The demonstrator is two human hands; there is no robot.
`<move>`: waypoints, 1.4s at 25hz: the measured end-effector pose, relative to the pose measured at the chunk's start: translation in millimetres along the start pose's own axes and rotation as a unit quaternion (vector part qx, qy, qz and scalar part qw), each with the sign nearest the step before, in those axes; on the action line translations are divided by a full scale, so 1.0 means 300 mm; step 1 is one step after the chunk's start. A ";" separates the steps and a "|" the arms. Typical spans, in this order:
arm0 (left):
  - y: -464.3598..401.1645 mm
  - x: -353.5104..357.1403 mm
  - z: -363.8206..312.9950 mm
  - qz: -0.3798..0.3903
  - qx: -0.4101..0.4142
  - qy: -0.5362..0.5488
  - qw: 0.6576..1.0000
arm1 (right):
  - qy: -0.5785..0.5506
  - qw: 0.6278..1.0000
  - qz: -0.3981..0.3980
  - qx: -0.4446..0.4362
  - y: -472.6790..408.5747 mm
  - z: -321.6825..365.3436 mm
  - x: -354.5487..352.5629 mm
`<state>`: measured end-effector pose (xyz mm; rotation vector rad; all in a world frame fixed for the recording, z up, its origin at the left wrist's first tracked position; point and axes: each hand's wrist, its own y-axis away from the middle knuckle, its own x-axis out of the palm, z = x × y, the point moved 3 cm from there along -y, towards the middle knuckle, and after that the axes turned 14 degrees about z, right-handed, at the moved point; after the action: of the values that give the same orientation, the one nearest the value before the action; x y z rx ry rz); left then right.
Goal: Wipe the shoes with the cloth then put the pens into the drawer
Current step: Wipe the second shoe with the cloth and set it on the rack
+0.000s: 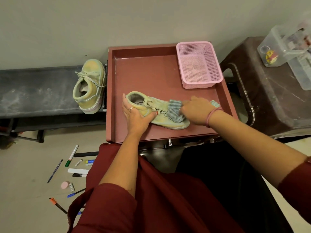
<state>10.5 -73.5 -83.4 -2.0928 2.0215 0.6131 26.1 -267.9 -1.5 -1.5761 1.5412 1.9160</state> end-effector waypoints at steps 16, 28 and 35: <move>-0.003 -0.001 -0.003 0.008 -0.008 -0.031 0.999 | -0.030 0.994 -0.064 0.087 0.031 0.016 0.007; 0.001 -0.007 -0.007 0.016 -0.016 -0.044 0.999 | 0.002 0.993 -0.026 0.118 0.066 0.086 0.084; -0.001 -0.005 -0.011 0.005 -0.011 -0.050 0.999 | -0.133 0.970 -0.200 0.042 0.006 0.136 0.069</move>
<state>11.4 -73.4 -79.7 -2.0221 1.9818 0.7288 -7.1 -244.6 -22.5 -1.3954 1.0839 1.7257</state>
